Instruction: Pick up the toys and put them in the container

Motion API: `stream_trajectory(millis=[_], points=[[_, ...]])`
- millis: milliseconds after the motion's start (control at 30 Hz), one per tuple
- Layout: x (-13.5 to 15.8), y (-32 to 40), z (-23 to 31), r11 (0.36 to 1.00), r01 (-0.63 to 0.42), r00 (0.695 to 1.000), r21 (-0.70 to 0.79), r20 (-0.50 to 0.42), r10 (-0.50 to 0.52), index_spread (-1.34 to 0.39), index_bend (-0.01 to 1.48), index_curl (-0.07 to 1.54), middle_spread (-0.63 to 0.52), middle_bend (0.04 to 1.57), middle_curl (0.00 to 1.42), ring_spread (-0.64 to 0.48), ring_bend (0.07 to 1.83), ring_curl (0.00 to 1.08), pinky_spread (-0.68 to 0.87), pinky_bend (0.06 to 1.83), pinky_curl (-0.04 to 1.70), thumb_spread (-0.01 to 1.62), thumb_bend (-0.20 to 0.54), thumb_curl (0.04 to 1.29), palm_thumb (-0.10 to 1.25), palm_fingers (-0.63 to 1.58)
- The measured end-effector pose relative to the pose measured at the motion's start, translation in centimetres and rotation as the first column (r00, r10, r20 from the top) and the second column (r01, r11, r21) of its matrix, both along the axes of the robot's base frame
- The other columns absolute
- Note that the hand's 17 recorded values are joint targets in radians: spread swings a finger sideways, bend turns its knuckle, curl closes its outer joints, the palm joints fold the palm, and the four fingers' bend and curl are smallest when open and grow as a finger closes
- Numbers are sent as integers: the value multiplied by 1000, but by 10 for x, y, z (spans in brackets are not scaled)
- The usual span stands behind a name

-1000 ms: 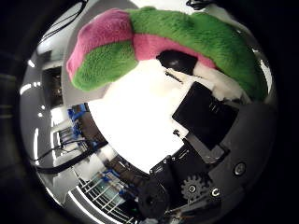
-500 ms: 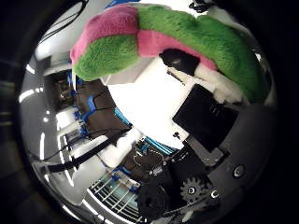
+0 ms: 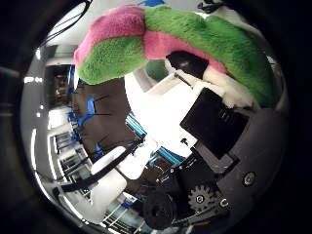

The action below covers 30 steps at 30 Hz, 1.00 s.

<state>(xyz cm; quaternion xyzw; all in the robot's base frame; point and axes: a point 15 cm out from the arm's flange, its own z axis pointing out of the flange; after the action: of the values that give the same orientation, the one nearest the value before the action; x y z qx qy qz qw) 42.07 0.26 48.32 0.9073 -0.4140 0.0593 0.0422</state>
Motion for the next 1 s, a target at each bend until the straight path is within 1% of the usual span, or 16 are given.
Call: stream_trajectory(millis=[100,167,367,467,633,767,800,833,867,900,933,967,1000], points=[[4,23,1,1000,-5,1000,16,19,5,-203,1080,854,-102,1413,696,-239,1324,807,-224,1119,1132,1051,-14,580,1057,1107],[10,41,3,1000,-19,999,23,49,18,-202,1080,853,-102,1412,695,-239,1321,810,-227,1113,1142,1048,-14,583,1057,1108],[43,76,-11,999,-29,994,39,106,25,-201,1080,849,-102,1411,693,-241,1315,815,-233,1099,1163,1031,-14,592,1063,1112],[58,88,-25,999,-31,994,41,109,26,-202,1079,848,-102,1410,693,-241,1313,818,-235,1095,1170,1027,-14,597,1064,1113],[76,99,-53,999,-27,996,40,81,23,-204,1071,851,-102,1411,692,-242,1311,821,-237,1091,1179,1024,-19,599,1036,1112],[88,103,-63,999,-16,996,45,90,12,-204,1057,845,-110,1382,684,-239,1296,809,-251,1069,1144,1084,-24,564,960,1110],[90,103,-65,999,-14,996,46,90,10,-212,1021,835,-119,1355,675,-237,1291,792,-266,1046,1109,1095,-31,548,924,1111],[91,103,-67,999,-12,996,45,87,8,-222,943,816,-132,1319,660,-238,1277,763,-298,1016,1055,1103,-35,527,886,1093],[91,102,-67,999,-13,996,43,86,9,-240,833,792,-147,1278,640,-243,1251,727,-349,987,996,1104,-39,507,844,1059],[90,102,-68,999,-12,997,43,81,8,-262,684,762,-173,1212,617,-257,1235,697,-417,970,940,1106,-36,490,816,967],[88,100,-69,999,-11,997,40,72,8,-293,560,746,-200,1149,603,-273,1229,689,-468,963,915,1103,-33,480,799,786],[87,97,-69,999,-10,998,38,67,7,-337,477,714,-226,1089,581,-287,1204,664,-502,964,880,1108,-30,469,783,705],[86,98,-69,999,-11,998,37,65,8,-401,431,678,-246,986,549,-285,1133,638,-456,896,878,1112,-27,456,771,425]])
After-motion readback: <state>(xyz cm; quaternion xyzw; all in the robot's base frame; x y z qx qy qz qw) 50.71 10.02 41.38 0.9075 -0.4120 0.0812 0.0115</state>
